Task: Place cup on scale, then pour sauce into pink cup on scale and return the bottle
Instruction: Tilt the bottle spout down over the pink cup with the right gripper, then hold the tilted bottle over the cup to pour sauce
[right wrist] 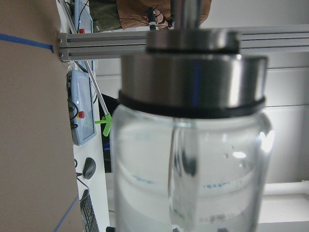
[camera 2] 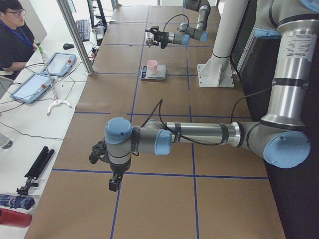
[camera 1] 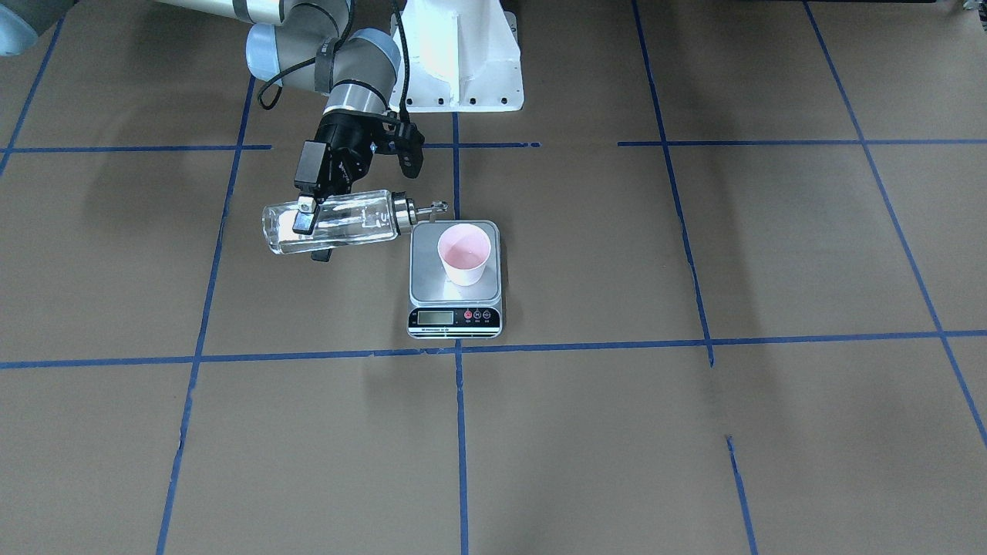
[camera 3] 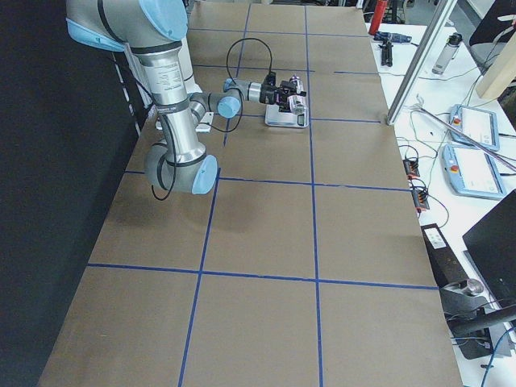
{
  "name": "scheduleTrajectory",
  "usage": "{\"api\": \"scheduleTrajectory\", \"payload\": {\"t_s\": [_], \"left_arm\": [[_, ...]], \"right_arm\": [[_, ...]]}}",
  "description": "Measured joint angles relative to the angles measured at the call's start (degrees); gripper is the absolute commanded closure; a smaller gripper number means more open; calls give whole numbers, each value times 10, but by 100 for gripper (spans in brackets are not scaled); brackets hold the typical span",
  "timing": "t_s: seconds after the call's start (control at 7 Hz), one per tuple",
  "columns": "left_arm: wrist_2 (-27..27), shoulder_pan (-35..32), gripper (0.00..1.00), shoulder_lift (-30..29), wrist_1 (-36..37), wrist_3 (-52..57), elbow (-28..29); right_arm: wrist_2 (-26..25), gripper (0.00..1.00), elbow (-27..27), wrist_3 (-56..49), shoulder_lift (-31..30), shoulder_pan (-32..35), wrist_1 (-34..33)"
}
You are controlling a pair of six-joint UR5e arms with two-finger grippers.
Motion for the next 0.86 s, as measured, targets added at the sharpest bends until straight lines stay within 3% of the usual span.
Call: {"api": "scheduleTrajectory", "payload": {"t_s": [0.86], "left_arm": [[-29, 0, 0, 0, -1, -1, 11]], "right_arm": [[-41, 100, 0, -128, -1, 2, -1]]}}
